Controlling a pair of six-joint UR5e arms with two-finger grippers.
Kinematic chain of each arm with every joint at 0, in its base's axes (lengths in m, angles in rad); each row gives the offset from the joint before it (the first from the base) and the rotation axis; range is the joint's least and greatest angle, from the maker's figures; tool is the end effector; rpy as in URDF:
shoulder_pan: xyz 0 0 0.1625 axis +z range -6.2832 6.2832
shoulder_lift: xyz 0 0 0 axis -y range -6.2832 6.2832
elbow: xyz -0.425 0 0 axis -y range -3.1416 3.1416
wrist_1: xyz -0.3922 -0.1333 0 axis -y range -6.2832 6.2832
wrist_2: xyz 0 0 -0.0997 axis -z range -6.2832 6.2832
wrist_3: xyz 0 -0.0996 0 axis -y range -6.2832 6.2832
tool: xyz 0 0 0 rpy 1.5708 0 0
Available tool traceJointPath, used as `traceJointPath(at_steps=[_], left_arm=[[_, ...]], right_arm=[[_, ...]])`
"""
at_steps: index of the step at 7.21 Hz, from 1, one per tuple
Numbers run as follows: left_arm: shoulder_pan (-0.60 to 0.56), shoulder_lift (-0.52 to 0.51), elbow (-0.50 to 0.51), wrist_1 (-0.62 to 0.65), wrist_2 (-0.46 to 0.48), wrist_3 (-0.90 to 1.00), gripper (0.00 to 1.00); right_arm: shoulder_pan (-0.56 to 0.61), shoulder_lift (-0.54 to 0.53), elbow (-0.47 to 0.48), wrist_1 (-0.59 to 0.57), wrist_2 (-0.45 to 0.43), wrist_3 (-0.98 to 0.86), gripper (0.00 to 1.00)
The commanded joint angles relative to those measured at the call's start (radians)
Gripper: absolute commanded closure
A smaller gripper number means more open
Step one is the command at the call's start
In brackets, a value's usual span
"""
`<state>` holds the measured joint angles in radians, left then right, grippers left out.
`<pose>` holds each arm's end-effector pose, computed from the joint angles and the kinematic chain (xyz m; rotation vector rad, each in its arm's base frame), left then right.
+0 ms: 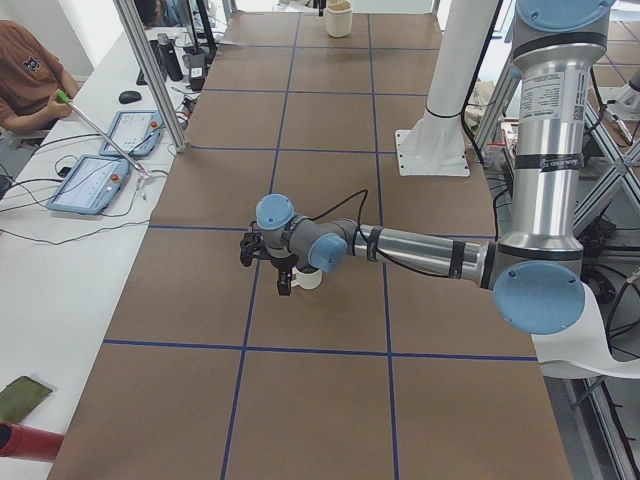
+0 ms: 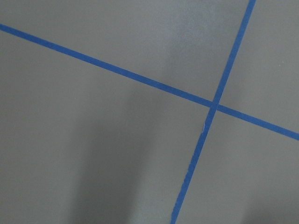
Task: Left arm hands cup to right arm to dump lemon
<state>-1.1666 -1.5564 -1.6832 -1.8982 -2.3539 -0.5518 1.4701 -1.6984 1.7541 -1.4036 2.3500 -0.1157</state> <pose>0.1403 -0.4883 0.5722 0.0034 0.8691 0.0283 0.0177 -0.4545 0.6093 0.2181 -0.7770 -0.2914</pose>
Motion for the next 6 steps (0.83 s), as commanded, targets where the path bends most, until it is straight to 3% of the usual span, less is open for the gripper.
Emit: traceJointPath(at_steps=[1,3,6], left_arm=[[0.060,0.018,-0.051,-0.019,0.021,-0.005,0.00],[0.061,0.094,-0.133,-0.018,0.022,-0.003,0.01],[0.093,0.102,-0.081,-0.013,0.061,-0.022,0.00]], right_arm=[[-0.001,0.002,-0.002,0.000,-0.001,0.001,0.00],[-0.001,0.003,-0.010,0.000,-0.001,0.001,0.00],[-0.002,0.023,-0.050,0.000,0.000,0.002,0.00]])
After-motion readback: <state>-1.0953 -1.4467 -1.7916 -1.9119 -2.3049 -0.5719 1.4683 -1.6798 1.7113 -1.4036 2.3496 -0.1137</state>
